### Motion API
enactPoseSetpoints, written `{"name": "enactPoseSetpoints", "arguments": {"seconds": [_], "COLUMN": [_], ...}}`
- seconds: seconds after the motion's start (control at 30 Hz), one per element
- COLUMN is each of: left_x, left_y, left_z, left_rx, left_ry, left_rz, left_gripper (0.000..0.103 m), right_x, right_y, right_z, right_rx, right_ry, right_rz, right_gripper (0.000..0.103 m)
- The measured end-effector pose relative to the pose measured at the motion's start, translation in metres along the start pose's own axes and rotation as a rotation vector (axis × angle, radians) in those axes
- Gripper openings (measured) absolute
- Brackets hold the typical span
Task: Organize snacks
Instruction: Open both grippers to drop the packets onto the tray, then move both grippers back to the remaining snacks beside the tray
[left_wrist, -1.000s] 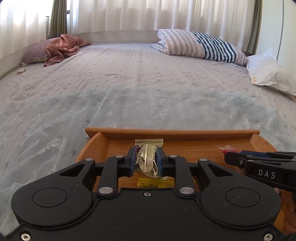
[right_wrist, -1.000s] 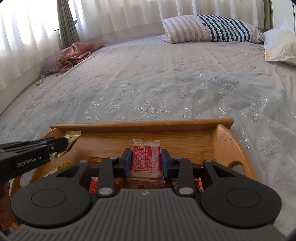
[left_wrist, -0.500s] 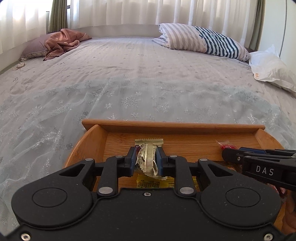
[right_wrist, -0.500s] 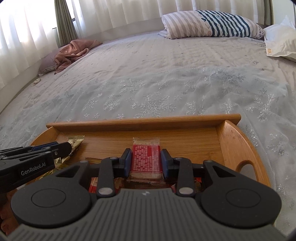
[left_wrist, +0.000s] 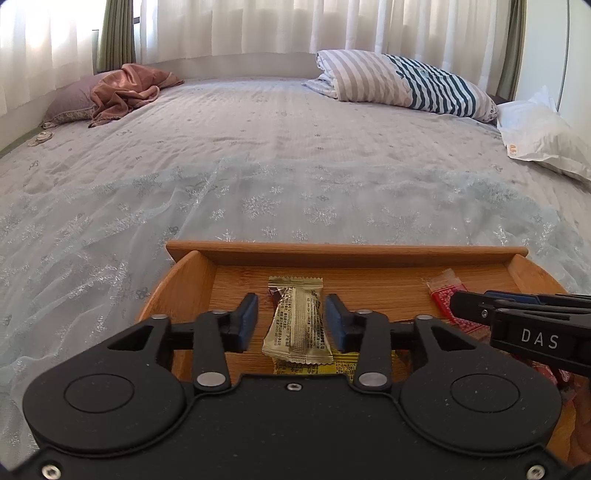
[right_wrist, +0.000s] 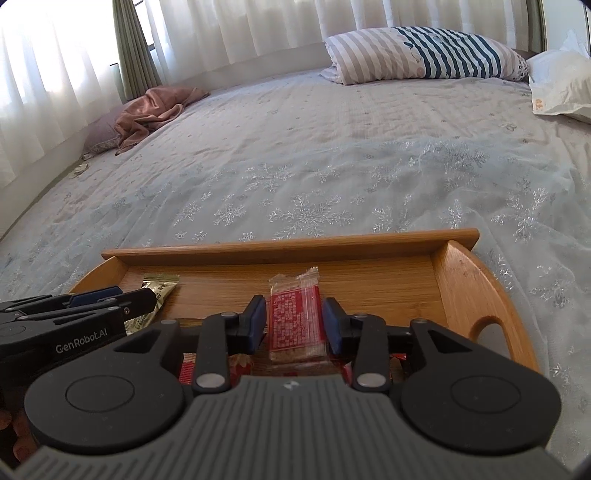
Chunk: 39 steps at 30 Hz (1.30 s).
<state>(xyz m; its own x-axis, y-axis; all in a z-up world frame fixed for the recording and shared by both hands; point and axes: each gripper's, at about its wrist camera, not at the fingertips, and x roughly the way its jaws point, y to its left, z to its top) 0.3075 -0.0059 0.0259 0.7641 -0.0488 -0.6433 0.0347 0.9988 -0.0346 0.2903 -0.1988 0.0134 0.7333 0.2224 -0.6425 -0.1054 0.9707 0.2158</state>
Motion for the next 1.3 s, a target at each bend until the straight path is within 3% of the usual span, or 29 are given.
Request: {"name": "enactPoseSetpoints", "arguments": {"seconds": [0.07,0.17,0.37,0.63,1.1,1.3], "left_x": [-0.007,-0.020,-0.050,-0.093,-0.155,-0.171], "left_y": [0.000,0.000,0.000,0.006,0.004,0.008], "left_z": [0.000,-0.003,-0.011,-0.032,-0.079,-0.087], "left_rx": [0.002,0.009,0.036,0.027,0.059,0.042], "left_ry": [-0.010,-0.031,-0.064,-0.102,-0.186,-0.156], "left_rz": [-0.002,-0.009,-0.009,-0.015,-0.008,-0.040], "left_gripper": [0.049,0.068,0.080,0.087,0.093,0.094], "right_x": [-0.006,-0.017,-0.042,-0.079,-0.131,-0.143], "right_y": [0.001,0.003,0.005,0.013,0.030,0.027], "right_z": [0.000,-0.001,-0.005,-0.025,-0.079,-0.092], "right_rx": [-0.009,-0.024,-0.035,-0.072,-0.138,-0.137], "right_ry": [-0.013,-0.034,-0.079,-0.147,-0.256,-0.268], "right_rz": [0.004,0.000,0.010,0.033,0.044,0.038], "right_gripper": [0.059,0.064,0.074,0.087,0.095,0.098]}}
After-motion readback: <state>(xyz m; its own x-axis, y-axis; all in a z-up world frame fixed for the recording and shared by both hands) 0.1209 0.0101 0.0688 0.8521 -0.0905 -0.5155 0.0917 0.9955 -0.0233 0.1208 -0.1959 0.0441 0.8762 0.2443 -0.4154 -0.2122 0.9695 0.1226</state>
